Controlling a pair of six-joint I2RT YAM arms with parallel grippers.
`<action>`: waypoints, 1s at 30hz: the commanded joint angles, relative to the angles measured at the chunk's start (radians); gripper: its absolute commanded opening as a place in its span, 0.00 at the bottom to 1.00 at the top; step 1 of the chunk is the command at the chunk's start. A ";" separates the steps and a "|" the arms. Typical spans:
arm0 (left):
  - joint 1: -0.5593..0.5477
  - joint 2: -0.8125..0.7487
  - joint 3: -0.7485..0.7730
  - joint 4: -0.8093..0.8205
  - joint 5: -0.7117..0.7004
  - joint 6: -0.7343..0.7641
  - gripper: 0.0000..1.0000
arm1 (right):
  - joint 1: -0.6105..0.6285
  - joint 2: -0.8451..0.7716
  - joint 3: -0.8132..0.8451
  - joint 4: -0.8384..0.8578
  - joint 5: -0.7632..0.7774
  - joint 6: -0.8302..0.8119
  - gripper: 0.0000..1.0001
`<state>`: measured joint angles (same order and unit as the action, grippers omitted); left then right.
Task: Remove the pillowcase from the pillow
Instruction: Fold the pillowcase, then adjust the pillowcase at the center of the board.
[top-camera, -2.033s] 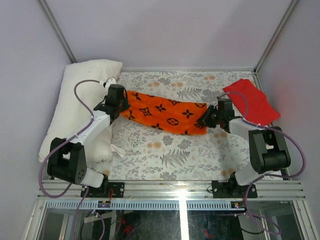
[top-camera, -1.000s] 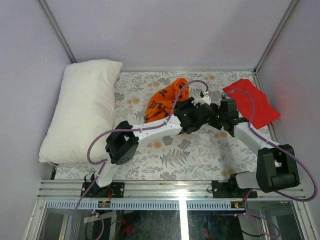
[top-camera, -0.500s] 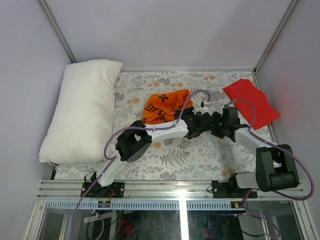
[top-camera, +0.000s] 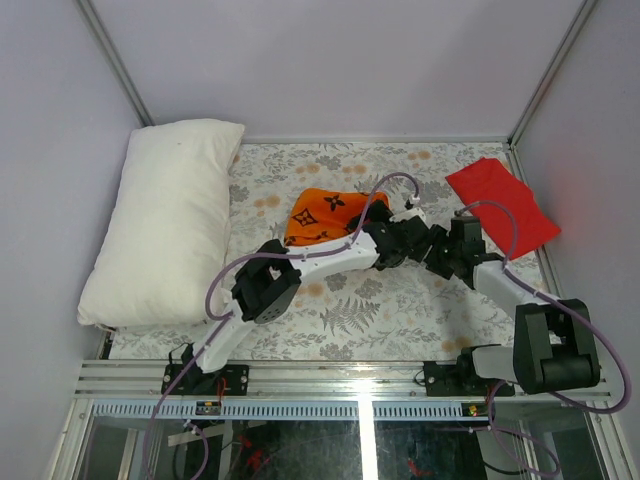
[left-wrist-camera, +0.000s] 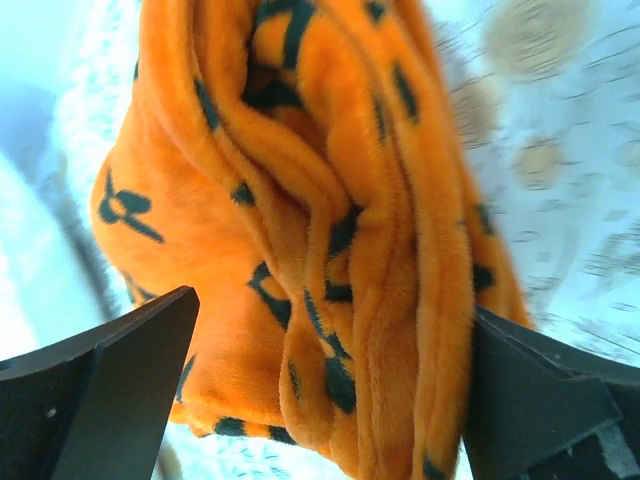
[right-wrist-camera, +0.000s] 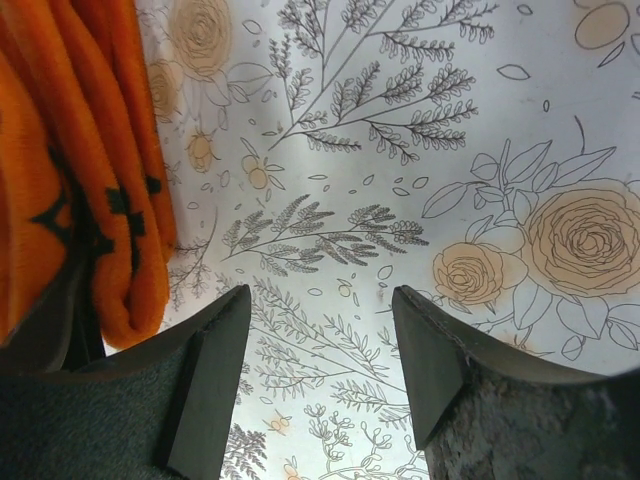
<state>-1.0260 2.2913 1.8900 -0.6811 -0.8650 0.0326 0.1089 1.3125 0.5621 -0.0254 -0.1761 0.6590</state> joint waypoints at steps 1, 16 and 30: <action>0.015 -0.139 0.079 -0.002 0.328 -0.074 1.00 | -0.009 -0.073 0.018 -0.010 0.035 0.006 0.66; 0.539 -0.664 -0.568 0.491 1.074 -0.379 0.78 | 0.200 -0.018 0.348 0.047 0.040 -0.009 0.64; 0.581 -0.594 -0.743 0.712 1.136 -0.455 0.56 | 0.306 0.253 0.564 -0.081 0.105 -0.074 0.64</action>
<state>-0.4488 1.6962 1.1675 -0.1139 0.2214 -0.3962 0.4129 1.5745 1.1000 -0.0696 -0.1219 0.6399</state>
